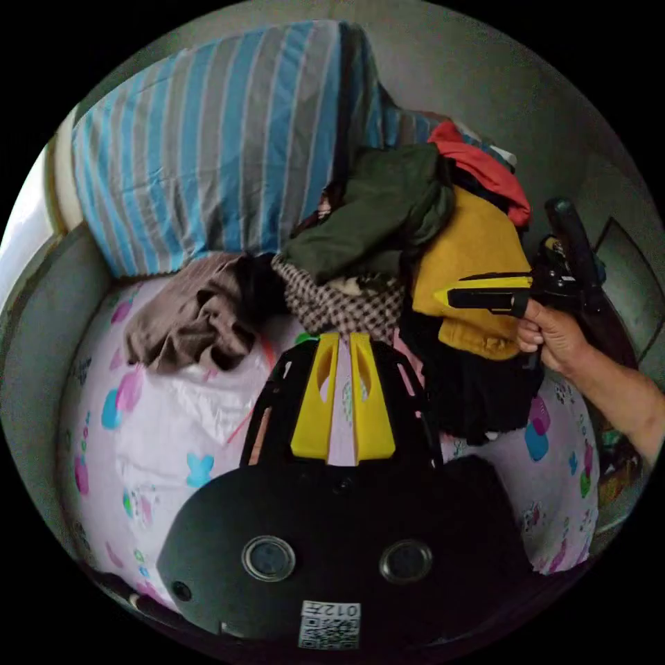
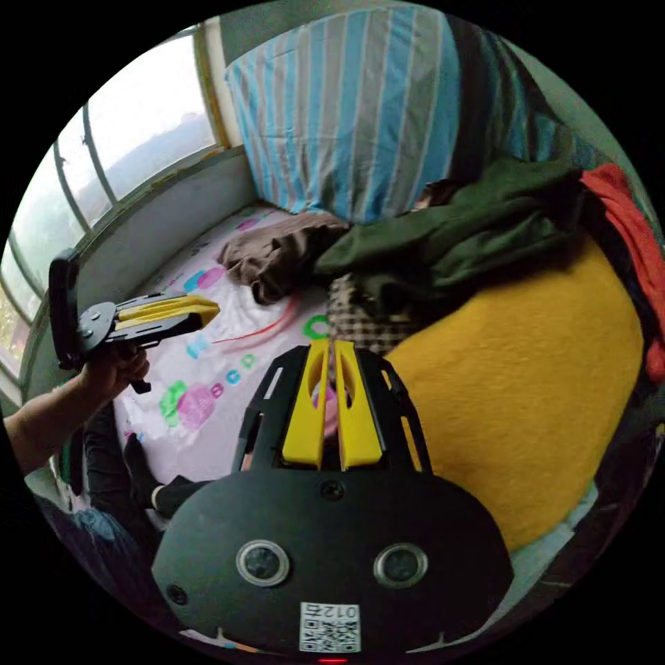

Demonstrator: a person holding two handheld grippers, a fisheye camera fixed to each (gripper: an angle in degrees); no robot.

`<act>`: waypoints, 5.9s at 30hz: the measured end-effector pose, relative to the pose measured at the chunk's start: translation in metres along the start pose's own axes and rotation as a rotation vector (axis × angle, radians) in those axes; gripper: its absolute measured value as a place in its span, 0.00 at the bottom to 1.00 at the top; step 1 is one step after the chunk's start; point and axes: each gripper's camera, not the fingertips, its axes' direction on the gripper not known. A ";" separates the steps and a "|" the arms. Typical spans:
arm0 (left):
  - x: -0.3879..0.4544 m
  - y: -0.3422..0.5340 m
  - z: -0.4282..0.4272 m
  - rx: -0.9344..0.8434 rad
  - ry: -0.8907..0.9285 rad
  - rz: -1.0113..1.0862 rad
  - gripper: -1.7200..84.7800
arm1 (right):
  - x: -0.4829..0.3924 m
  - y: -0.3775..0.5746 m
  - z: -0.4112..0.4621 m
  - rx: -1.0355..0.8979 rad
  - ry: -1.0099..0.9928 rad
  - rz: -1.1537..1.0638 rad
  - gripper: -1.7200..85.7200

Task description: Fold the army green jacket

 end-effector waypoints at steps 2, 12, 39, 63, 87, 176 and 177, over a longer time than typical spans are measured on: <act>0.025 -0.031 0.022 0.003 0.009 0.045 0.08 | 0.052 0.000 -0.016 0.020 0.078 0.019 0.05; 0.133 -0.122 0.134 -0.092 -0.175 0.228 0.13 | 0.259 -0.054 -0.103 0.369 0.312 0.365 0.13; 0.127 0.104 -0.288 0.410 -0.433 -0.369 0.02 | 0.256 0.072 -0.264 0.791 -0.920 -0.258 0.01; 0.311 0.340 -0.693 0.844 -1.256 -0.370 0.02 | -0.002 0.143 -0.352 0.987 -1.180 -0.485 0.01; -0.271 0.387 -0.440 -0.165 -0.683 -0.906 0.03 | -0.381 -0.239 0.147 -0.128 -0.427 -0.542 0.09; -0.366 0.299 -0.257 -0.587 -0.331 -0.703 0.07 | -0.579 -0.240 0.121 -0.494 -0.174 -0.883 0.18; -0.364 0.299 -0.258 -0.587 -0.338 -0.705 0.06 | -0.577 -0.242 0.127 -0.540 -0.184 -0.873 0.17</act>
